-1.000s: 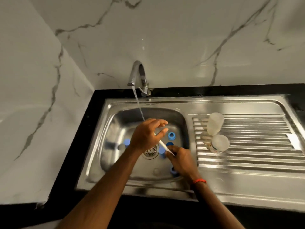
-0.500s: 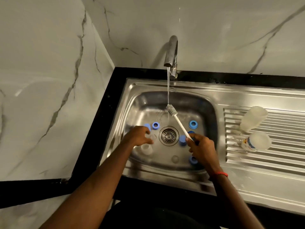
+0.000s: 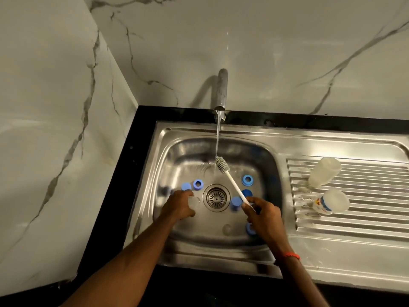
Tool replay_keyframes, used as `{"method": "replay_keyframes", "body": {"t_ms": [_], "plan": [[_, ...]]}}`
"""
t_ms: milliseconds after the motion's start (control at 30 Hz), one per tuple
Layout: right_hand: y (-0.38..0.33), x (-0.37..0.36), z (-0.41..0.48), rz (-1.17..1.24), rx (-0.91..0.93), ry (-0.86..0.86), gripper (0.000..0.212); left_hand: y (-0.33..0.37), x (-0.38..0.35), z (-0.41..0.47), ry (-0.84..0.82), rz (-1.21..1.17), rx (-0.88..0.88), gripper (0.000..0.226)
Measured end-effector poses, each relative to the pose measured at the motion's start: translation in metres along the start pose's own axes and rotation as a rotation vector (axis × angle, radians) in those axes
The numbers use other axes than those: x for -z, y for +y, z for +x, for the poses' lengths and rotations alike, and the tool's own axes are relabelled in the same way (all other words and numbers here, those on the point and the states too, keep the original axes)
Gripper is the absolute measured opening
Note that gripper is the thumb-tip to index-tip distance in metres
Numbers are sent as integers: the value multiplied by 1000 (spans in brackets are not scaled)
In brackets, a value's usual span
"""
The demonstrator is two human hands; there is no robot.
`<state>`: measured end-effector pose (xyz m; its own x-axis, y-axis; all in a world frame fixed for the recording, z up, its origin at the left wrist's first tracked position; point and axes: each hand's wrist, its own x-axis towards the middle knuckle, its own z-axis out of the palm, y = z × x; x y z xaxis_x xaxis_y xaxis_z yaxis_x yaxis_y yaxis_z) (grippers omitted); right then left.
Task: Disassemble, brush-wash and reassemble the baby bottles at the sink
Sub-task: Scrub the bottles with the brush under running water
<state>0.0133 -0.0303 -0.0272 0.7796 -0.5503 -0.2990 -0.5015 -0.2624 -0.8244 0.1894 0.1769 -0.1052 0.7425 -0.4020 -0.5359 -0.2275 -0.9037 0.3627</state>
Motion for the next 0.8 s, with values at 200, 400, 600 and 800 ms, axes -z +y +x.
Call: {"method": "replay_keyframes", "body": {"t_ms": [200, 400, 600, 800], "plan": [[-17, -1, 21, -7, 50, 64, 12, 43, 58, 17, 276, -302, -94, 64], [-30, 1, 43, -58, 111, 69, 14, 84, 93, 32, 385, -442, -218, 62], [-36, 5, 48, -53, 158, 65, 11, 98, 97, 45, 357, -469, -229, 63], [-37, 6, 54, -24, 220, 94, 14, 101, 94, 53, 345, -498, -219, 60]]}}
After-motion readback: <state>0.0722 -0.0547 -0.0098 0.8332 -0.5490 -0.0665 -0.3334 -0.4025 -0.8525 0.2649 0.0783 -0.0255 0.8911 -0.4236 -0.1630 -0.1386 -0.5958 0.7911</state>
